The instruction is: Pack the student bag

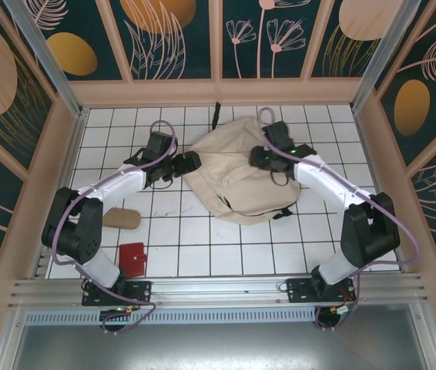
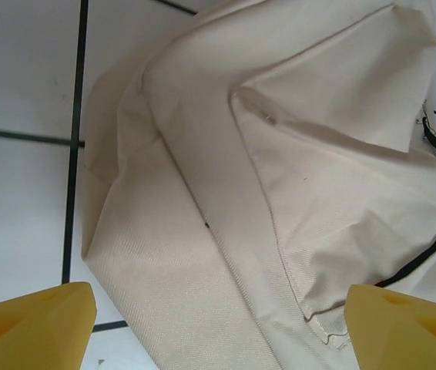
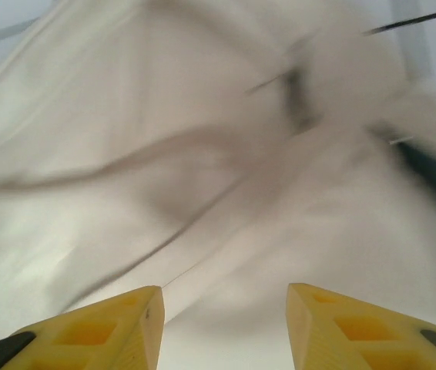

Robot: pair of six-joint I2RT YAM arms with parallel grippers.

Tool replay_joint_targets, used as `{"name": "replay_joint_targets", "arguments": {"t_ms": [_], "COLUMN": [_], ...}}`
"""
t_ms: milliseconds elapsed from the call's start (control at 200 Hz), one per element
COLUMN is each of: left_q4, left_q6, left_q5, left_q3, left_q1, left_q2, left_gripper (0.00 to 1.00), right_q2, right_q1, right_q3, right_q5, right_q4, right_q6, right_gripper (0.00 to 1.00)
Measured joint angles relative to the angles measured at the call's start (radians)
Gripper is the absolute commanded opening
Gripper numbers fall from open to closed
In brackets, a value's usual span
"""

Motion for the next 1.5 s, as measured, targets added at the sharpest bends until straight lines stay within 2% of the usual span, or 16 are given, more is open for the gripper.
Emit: {"name": "replay_joint_targets", "arguments": {"t_ms": [170,330,455,555,610,666,821,1141,1241,1336,1421,1496], "left_q4": [0.050,0.085,0.120,0.129,0.131,0.131,0.131,0.132,0.135,0.135,0.135,0.136], "left_q6": [-0.060,-0.090,-0.098,-0.101,-0.108,-0.107,-0.109,-0.109,-0.109,-0.110,-0.107,-0.109], "left_q5": [0.027,0.037,0.046,0.051,0.051,0.051,0.051,0.051,0.051,0.049,0.034,0.022], "left_q3": [-0.037,-0.051,-0.062,-0.073,-0.075,-0.076,-0.076,-0.076,-0.076,-0.076,-0.076,-0.076], "left_q1": [0.000,0.000,0.000,0.000,0.000,0.000,0.000,0.000,0.000,0.000,0.000,0.000], "left_q2": [0.032,0.052,0.067,0.097,0.115,0.128,0.132,0.134,0.140,0.153,0.174,0.191], "left_gripper": [0.76,0.70,0.64,0.47,0.42,0.41,0.39,0.37,0.37,0.31,0.24,0.24], "right_q2": [0.083,0.209,0.257,0.261,0.263,0.266,0.277,0.307,0.317,0.320,0.319,0.309], "right_q1": [0.228,0.322,0.332,0.332,0.332,0.332,0.332,0.333,0.334,0.338,0.341,0.342], "right_q3": [0.018,0.056,0.066,0.067,0.069,0.071,0.072,0.081,0.082,0.083,0.084,0.082], "right_q5": [-0.019,0.000,0.026,0.051,0.059,0.069,0.108,0.135,0.135,0.144,0.165,0.187], "right_q4": [-0.057,-0.097,-0.114,-0.130,-0.137,-0.139,-0.150,-0.164,-0.164,-0.169,-0.185,-0.209], "right_q6": [0.000,0.000,0.001,0.003,0.005,0.010,0.032,0.056,0.058,0.074,0.090,0.106], "right_gripper": [0.48,0.46,0.43,0.37,0.33,0.32,0.19,0.22,0.12,0.02,0.00,0.00]}}
